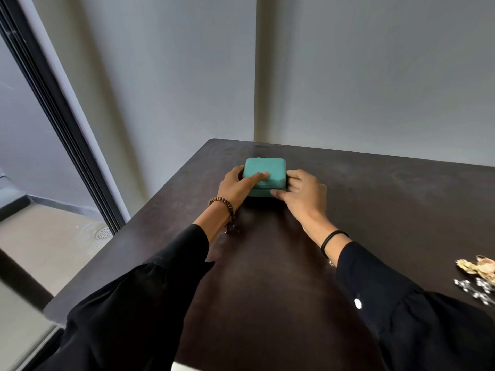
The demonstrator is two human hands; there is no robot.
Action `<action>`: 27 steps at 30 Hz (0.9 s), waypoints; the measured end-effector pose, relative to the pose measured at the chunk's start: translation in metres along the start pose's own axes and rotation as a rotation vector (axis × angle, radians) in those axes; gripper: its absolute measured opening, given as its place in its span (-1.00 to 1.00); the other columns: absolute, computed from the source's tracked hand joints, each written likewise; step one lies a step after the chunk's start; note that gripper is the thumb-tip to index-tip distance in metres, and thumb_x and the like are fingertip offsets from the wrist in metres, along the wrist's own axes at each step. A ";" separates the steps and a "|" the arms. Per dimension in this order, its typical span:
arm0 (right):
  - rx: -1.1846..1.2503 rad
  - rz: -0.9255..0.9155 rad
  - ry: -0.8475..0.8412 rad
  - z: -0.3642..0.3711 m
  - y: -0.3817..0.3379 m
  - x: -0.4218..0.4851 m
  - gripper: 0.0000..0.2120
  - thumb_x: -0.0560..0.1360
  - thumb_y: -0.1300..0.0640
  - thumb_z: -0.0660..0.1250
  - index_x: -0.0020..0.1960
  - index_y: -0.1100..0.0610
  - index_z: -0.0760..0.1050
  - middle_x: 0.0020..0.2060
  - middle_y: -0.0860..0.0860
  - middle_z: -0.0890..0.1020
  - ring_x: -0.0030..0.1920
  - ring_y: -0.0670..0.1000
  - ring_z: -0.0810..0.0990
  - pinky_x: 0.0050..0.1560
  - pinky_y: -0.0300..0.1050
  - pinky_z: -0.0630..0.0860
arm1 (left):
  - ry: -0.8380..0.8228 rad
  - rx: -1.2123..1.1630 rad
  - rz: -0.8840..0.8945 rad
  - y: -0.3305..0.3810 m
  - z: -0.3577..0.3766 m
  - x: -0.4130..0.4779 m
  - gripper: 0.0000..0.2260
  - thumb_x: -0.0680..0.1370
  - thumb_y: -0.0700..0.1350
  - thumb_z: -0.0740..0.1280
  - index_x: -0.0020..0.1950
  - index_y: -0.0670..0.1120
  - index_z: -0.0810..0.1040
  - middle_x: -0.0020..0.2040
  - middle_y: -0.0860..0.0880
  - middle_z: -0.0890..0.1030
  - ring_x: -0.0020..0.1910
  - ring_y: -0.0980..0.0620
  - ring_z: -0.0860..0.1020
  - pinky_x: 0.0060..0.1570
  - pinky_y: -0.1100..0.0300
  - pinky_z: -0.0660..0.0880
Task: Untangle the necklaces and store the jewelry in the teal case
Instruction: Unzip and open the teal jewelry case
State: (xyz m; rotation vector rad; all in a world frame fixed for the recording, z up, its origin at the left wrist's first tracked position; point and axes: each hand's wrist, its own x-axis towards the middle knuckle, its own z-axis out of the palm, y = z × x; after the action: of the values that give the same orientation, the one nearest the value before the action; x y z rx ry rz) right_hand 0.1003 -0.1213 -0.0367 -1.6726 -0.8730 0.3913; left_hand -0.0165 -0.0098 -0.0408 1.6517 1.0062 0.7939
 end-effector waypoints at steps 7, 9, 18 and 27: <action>-0.018 -0.027 -0.005 -0.014 -0.025 -0.068 -0.42 0.31 0.33 0.65 0.29 0.23 0.58 0.16 0.15 0.70 0.13 0.03 0.71 0.20 -0.12 0.62 | 0.011 -0.031 0.012 0.013 -0.024 -0.073 -0.46 0.46 0.08 0.49 0.37 -0.08 0.48 0.20 -0.01 0.59 0.16 0.04 0.55 0.23 0.09 0.51; -0.024 -0.049 -0.011 -0.017 -0.030 -0.090 -0.43 0.30 0.32 0.66 0.27 0.23 0.59 0.14 0.13 0.71 0.11 0.01 0.70 0.18 -0.13 0.63 | 0.000 -0.009 0.026 0.016 -0.036 -0.098 -0.47 0.47 0.07 0.49 0.37 -0.08 0.48 0.20 0.01 0.59 0.16 0.06 0.55 0.22 0.12 0.51; -0.107 -0.130 -0.086 -0.022 -0.032 -0.180 -0.51 0.30 0.25 0.67 0.19 0.18 0.64 -0.03 -0.04 0.70 -0.14 -0.34 0.59 -0.14 -0.57 0.47 | -0.001 -0.001 0.017 0.002 -0.071 -0.195 -0.49 0.47 0.01 0.50 0.37 -0.08 0.49 0.20 0.01 0.61 0.18 0.06 0.57 0.25 0.07 0.52; -0.036 -0.030 -0.202 -0.034 -0.024 -0.203 -0.48 0.38 0.42 0.51 0.31 0.18 0.55 0.09 -0.01 0.67 0.07 -0.10 0.66 0.10 -0.36 0.58 | -0.159 0.150 0.050 -0.021 -0.084 -0.222 -0.13 0.29 -0.01 0.64 0.50 -0.04 0.29 0.33 0.04 0.49 0.30 0.06 0.49 0.33 0.11 0.47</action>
State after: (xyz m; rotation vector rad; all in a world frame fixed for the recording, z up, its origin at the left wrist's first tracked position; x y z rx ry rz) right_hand -0.0214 -0.2895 -0.0419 -1.6708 -1.0580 0.5335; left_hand -0.1915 -0.1720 -0.0442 1.8442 0.9339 0.6214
